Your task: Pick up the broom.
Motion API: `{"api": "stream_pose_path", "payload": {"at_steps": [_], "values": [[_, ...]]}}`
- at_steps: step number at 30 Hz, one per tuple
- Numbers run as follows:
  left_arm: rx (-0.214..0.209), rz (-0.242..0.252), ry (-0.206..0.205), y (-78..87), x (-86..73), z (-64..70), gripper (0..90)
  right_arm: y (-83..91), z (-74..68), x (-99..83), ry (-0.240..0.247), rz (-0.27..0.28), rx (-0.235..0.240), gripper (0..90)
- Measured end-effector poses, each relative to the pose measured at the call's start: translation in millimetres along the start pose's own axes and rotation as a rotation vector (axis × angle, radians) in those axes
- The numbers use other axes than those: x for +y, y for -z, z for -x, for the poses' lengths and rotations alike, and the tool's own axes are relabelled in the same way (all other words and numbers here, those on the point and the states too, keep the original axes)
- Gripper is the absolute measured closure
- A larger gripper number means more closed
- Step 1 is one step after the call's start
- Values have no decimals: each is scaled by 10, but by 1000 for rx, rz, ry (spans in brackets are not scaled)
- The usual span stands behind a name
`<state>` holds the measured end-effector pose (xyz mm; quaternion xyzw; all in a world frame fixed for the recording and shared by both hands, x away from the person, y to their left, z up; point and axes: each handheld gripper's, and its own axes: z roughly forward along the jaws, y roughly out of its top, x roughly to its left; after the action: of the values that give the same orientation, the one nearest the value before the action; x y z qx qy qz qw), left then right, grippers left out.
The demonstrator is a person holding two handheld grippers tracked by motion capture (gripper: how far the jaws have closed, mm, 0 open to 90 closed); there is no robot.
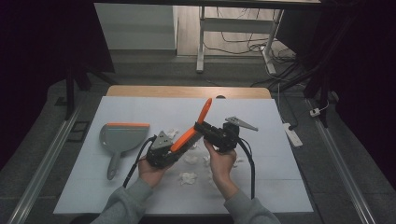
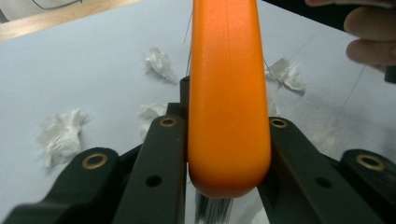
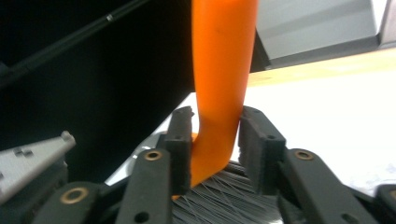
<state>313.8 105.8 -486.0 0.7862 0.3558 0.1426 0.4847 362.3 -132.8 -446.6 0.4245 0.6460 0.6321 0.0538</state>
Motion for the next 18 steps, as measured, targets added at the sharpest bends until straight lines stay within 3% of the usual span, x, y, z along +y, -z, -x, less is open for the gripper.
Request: {"api": "stream_pose_path", "payload": {"at_steps": [2,3,7,11,12,13,18], "values": [[-6,-9,2,20,5,-38,783,49,-16,36,28,16,-16,531],[-8,-24,2,72,12,-105,783,72,-12,65,36,6,5,513],[-12,-43,-20,173,33,-166,783,137,6,185,121,-114,47,458],[-23,-92,-73,319,78,-201,783,256,21,249,226,-217,39,410],[-23,-92,-73,319,78,-201,783,256,21,249,226,-217,39,410],[-30,-104,-80,336,84,-209,783,331,35,265,271,-246,30,399],[-64,-145,-102,368,100,-230,783,476,80,331,328,-290,46,355]]}}
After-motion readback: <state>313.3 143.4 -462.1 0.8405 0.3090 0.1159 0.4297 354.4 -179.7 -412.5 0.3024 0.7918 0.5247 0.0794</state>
